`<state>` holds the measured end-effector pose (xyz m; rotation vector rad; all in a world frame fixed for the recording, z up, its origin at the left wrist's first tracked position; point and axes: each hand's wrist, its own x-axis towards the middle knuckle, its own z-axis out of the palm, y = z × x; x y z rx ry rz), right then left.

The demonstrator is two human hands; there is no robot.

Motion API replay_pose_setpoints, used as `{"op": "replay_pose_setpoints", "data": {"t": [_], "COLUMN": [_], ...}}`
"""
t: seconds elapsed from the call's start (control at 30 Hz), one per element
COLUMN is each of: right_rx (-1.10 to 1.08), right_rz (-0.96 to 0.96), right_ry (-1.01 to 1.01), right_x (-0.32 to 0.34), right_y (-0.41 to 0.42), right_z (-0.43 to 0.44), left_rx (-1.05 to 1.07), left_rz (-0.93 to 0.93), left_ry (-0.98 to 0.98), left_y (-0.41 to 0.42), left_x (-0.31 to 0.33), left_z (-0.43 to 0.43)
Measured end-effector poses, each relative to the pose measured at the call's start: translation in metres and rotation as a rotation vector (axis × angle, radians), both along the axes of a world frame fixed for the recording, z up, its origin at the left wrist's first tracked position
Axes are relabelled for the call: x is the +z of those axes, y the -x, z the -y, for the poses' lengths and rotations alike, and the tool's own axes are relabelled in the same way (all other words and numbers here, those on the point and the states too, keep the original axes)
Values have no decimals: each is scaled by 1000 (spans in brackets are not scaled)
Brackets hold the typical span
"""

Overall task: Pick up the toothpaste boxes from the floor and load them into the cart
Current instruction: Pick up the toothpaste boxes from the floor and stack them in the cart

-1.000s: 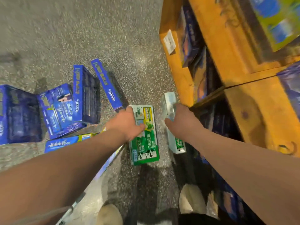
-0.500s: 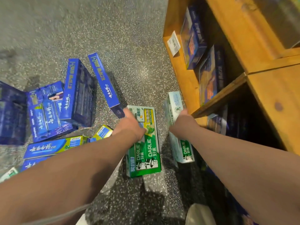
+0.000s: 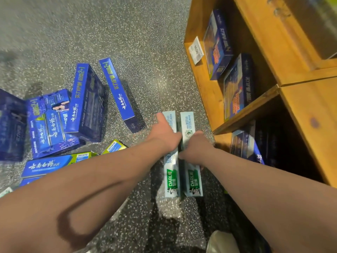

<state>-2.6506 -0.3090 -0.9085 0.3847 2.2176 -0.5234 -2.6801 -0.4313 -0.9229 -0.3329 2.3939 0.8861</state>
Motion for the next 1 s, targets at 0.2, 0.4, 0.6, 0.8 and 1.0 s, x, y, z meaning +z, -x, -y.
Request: {"op": "replay_pose_setpoints", "data": {"t": [0.2, 0.4, 0.6, 0.8, 1.0], "right_rx": [-116, -243, -248, -150, -38], "right_rz": [74, 121, 37, -82, -91], "right_ry": [115, 166, -56, -119, -110], "right_x": [-5, -5, -24, -31, 27], "right_y": [3, -1, -10, -7, 0], "right_z": [-14, -11, 21, 22, 17], "left_rx": [-54, -118, -139, -214, -863], "left_rz": [-15, -32, -46, -40, -261], "left_ry": [-12, -2, -66, -64, 342], "left_y": [1, -1, 0, 3, 9], "left_x": [4, 5, 4, 8, 40], "left_z": [-10, -12, -14, -11, 26]}}
